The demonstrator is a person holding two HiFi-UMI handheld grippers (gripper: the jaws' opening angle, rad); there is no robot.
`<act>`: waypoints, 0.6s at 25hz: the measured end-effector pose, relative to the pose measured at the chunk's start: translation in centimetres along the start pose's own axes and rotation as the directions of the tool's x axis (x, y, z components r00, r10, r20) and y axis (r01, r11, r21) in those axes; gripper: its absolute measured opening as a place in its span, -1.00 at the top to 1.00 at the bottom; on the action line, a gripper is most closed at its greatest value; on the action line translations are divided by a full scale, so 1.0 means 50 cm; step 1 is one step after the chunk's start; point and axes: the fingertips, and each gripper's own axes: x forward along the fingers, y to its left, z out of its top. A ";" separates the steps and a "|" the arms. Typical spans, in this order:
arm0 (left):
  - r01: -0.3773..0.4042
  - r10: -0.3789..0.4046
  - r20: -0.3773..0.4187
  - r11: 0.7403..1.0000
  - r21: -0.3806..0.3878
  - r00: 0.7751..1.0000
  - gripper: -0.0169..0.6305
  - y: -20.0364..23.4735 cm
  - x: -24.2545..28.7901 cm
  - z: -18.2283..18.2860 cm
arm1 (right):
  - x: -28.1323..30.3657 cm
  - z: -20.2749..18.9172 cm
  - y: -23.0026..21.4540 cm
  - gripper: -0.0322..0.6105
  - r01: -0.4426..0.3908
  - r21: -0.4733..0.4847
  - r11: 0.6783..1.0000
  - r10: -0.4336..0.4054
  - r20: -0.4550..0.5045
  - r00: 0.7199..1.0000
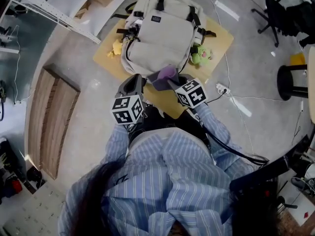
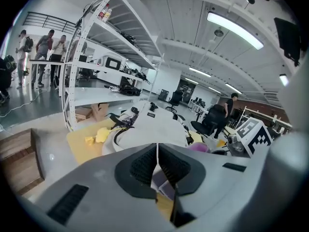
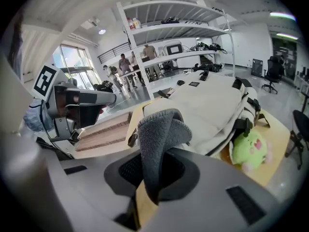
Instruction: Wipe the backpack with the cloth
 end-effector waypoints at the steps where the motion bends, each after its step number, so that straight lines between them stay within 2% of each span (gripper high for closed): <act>1: -0.001 0.001 -0.001 1.000 -0.001 1.000 0.91 -0.013 0.006 -0.002 | -0.010 -0.008 -0.009 0.77 -0.006 -0.004 1.000 0.006 -0.003 1.000; 9: -0.049 0.049 -0.002 0.998 -0.029 0.999 0.91 -0.077 0.047 -0.022 | -0.067 -0.070 -0.101 0.77 -0.026 -0.018 1.000 0.025 -0.040 0.999; 15: -0.085 0.085 -0.003 0.996 -0.042 0.996 0.91 -0.107 0.057 -0.033 | -0.086 -0.080 -0.138 0.77 -0.052 -0.056 0.997 0.049 -0.058 0.997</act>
